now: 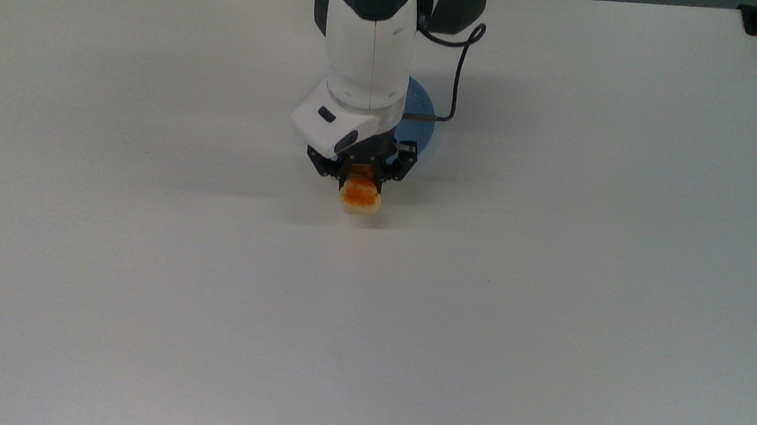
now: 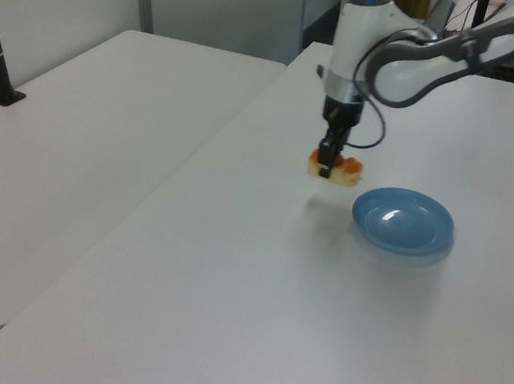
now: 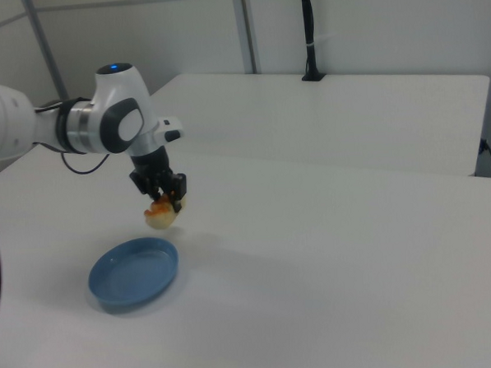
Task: Put the bread on a plate
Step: 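Lift the held bread roll and carry it over the blue plate, then lower the bread roll onto the blue plate and open the gripper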
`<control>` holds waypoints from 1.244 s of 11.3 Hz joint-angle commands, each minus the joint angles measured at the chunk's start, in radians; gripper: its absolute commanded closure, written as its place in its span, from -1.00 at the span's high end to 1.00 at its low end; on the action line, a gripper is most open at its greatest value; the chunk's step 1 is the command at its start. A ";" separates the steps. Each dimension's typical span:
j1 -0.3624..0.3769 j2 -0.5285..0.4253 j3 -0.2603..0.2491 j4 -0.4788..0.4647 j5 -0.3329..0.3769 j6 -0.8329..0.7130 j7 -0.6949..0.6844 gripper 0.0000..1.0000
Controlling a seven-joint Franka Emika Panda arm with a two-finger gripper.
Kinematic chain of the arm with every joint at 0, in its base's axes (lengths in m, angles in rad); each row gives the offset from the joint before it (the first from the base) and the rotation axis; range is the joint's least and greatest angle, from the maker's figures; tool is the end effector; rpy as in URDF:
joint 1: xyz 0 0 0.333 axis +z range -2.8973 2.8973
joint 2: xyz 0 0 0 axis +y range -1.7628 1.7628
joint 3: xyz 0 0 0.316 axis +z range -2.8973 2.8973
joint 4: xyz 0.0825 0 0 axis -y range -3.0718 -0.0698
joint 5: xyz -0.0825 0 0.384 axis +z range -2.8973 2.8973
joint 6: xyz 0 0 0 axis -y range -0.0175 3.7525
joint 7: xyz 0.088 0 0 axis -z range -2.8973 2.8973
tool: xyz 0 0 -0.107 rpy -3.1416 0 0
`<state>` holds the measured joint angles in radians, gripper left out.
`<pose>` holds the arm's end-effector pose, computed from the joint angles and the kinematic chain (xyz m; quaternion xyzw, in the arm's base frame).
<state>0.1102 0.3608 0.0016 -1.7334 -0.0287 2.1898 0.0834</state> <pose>0.6564 0.0726 0.3810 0.9985 0.0219 0.0487 0.0071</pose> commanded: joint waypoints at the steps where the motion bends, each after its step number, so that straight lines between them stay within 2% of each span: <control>1: 0.012 -0.288 -0.005 -0.353 -0.008 0.098 0.021 -0.01; 2: 0.016 -0.346 -0.005 -0.445 -0.007 0.163 0.022 -0.01; 4: 0.058 -0.362 -0.005 -0.524 -0.002 0.203 0.077 -0.01; 6: 0.063 -0.350 -0.005 -0.549 -0.002 0.206 0.117 -0.01; 10: 0.057 -0.280 -0.005 -0.541 0.003 0.257 0.171 0.00; 12: 0.057 -0.260 -0.005 -0.528 0.003 0.260 0.170 0.36; 13: 0.062 -0.250 -0.005 -0.528 0.001 0.260 0.164 0.37; 14: 0.062 -0.250 -0.006 -0.528 0.000 0.258 0.162 0.48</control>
<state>0.1620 0.1067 0.0009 -2.2602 -0.0284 2.4305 0.2375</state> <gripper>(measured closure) 0.317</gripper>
